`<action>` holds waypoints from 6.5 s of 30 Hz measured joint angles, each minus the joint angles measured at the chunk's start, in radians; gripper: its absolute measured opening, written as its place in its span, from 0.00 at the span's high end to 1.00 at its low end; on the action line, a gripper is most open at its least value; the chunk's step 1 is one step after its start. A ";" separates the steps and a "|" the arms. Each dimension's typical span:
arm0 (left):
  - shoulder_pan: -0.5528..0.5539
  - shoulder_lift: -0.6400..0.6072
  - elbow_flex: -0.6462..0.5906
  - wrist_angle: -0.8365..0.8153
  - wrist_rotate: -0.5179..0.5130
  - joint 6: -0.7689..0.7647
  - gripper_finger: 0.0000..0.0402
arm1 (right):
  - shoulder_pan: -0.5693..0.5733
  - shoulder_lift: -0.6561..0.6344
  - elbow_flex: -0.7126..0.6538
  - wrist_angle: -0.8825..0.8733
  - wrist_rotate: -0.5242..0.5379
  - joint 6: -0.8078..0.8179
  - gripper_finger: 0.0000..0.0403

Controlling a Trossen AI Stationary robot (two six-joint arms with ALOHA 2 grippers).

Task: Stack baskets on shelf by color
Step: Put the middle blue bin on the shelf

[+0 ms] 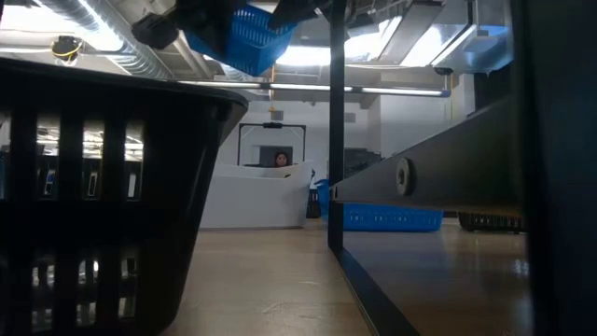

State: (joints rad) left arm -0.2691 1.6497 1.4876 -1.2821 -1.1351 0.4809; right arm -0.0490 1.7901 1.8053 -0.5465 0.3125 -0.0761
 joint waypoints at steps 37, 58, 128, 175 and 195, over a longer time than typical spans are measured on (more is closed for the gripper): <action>0.034 0.000 0.000 0.090 0.052 0.234 0.90 | -0.001 0.000 0.001 0.003 0.056 -0.007 0.99; 0.066 -0.001 0.001 0.191 0.137 0.206 0.76 | -0.001 0.000 0.001 0.005 0.060 -0.012 0.99; -0.021 -0.212 0.003 0.419 0.454 -0.035 0.75 | -0.006 -0.107 0.001 -0.351 0.216 0.054 1.00; -0.119 -0.362 0.001 0.384 0.311 -0.188 0.75 | 0.907 -0.074 0.002 -1.024 0.056 2.336 1.00; -0.078 -0.362 0.001 0.404 0.231 -0.190 0.75 | 0.924 0.125 0.002 -1.005 -0.210 2.349 0.98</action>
State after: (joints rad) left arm -0.3471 1.2877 1.4883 -0.8779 -0.9044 0.2909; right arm 0.8749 1.9151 1.8076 -1.5519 0.1028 2.2730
